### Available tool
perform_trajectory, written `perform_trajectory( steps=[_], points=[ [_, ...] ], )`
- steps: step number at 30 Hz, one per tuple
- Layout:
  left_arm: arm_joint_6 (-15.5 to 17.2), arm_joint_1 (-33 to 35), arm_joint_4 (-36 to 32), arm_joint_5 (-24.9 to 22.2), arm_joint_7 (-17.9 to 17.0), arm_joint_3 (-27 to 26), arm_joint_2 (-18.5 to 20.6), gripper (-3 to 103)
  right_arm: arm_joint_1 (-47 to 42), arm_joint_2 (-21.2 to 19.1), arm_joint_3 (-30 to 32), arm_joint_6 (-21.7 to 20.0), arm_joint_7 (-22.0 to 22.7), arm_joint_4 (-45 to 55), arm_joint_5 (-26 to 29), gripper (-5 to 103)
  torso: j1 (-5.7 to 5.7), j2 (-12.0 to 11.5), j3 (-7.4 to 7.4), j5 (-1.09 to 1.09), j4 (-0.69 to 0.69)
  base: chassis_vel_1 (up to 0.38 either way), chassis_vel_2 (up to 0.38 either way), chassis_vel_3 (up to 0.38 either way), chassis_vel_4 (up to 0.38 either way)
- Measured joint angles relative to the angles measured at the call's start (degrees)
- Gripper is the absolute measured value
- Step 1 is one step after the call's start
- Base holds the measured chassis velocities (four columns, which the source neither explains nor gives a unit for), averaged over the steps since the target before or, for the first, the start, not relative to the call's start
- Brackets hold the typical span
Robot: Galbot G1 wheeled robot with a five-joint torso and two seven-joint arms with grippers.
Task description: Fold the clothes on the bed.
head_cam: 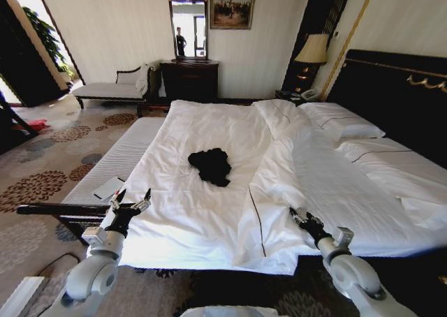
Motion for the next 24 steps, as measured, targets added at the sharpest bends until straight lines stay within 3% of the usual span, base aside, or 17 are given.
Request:
perform_trajectory(
  steps=[3, 4, 5, 6, 7, 12, 24],
  points=[
    [-0.02, -0.02, 0.04, 0.02, 0.0, 0.04, -0.08, 100, -0.2, 0.12, 0.04, 0.13, -0.03, 0.16, -0.3, 44, 0.0, 0.0, 0.0, 0.0, 0.0, 0.0, 0.0, 0.0, 0.0],
    [-0.03, -0.02, 0.04, 0.03, 0.0, 0.05, -0.13, 100, -0.32, 0.19, 0.08, 0.17, -0.05, 0.34, -0.36, 32, 0.0, 0.0, 0.0, 0.0, 0.0, 0.0, 0.0, 0.0, 0.0],
    [-0.03, -0.03, 0.04, 0.04, 0.0, 0.06, -0.19, 100, -0.44, 0.23, 0.13, 0.19, -0.06, 0.48, -0.44, 32, 0.0, 0.0, 0.0, 0.0, 0.0, 0.0, 0.0, 0.0, 0.0],
    [-0.05, -0.02, 0.04, 0.05, 0.0, 0.07, -0.25, 100, -0.56, 0.28, 0.19, 0.22, -0.08, 0.6, -0.6, 22, 0.0, 0.0, 0.0, 0.0, 0.0, 0.0, 0.0, 0.0, 0.0],
    [-0.05, -0.02, 0.04, 0.05, 0.0, 0.07, -0.25, 100, -0.56, 0.28, 0.19, 0.22, -0.08, 0.6, -0.6, 22, 0.0, 0.0, 0.0, 0.0, 0.0, 0.0, 0.0, 0.0, 0.0],
    [-0.19, 0.08, 0.18, 0.13, 0.02, 0.09, -0.47, 100, -1.15, 0.45, 0.55, 0.44, -0.17, 1.46, -0.74, 3, 0.0, 0.0, 0.0, 0.0, 0.0, 0.0, 0.0, 0.0, 0.0],
    [-0.55, -0.13, 0.66, -0.14, 0.02, -0.12, -0.62, 100, -3.04, 0.6, 4.53, 0.18, 1.26, 6.28, 3.2, 1, 0.0, 0.0, 0.0, 0.01, 0.0, 0.0, 0.0, 0.0, 0.0]
  ],
)
